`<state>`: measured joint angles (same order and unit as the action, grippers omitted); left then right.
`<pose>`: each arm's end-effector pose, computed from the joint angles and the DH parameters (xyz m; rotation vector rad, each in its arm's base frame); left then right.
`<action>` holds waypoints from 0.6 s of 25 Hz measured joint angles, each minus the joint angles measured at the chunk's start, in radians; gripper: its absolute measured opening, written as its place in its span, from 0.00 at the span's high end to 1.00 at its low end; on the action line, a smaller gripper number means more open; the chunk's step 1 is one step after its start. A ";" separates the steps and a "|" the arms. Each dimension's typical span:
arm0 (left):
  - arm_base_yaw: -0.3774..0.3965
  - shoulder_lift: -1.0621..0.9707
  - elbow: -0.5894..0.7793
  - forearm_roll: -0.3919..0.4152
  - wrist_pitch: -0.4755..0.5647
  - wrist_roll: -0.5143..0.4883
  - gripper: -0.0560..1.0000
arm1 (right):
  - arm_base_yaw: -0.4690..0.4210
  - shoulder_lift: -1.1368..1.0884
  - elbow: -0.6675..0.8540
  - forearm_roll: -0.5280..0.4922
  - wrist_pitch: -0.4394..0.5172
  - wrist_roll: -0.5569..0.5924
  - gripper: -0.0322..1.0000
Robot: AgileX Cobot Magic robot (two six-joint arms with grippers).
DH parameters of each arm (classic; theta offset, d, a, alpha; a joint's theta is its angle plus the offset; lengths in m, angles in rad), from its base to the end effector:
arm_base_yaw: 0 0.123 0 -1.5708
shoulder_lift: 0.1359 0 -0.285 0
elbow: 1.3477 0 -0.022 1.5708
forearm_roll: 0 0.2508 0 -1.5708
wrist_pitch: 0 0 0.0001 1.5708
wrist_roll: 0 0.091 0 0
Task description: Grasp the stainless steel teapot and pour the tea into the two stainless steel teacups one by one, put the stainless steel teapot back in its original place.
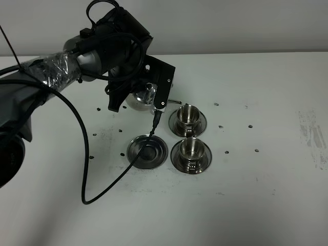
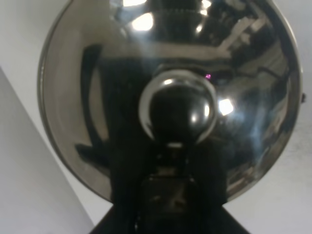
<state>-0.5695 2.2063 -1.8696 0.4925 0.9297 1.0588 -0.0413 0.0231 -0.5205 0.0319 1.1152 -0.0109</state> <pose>0.4262 -0.2319 0.2110 2.2196 1.6758 0.7530 -0.0059 0.0029 0.2788 0.0294 2.1008 0.0071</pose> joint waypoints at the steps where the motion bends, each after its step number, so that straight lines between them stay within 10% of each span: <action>1: -0.003 0.004 0.000 0.011 -0.003 -0.001 0.75 | 0.000 0.000 0.000 0.000 0.000 0.000 0.54; 15: -0.041 0.023 0.000 0.109 -0.051 -0.002 0.75 | 0.000 0.000 0.000 0.000 0.000 0.000 0.54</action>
<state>-0.6104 2.2294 -1.8696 0.6012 0.8791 1.0570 -0.0413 0.0231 -0.5205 0.0319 1.1152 -0.0109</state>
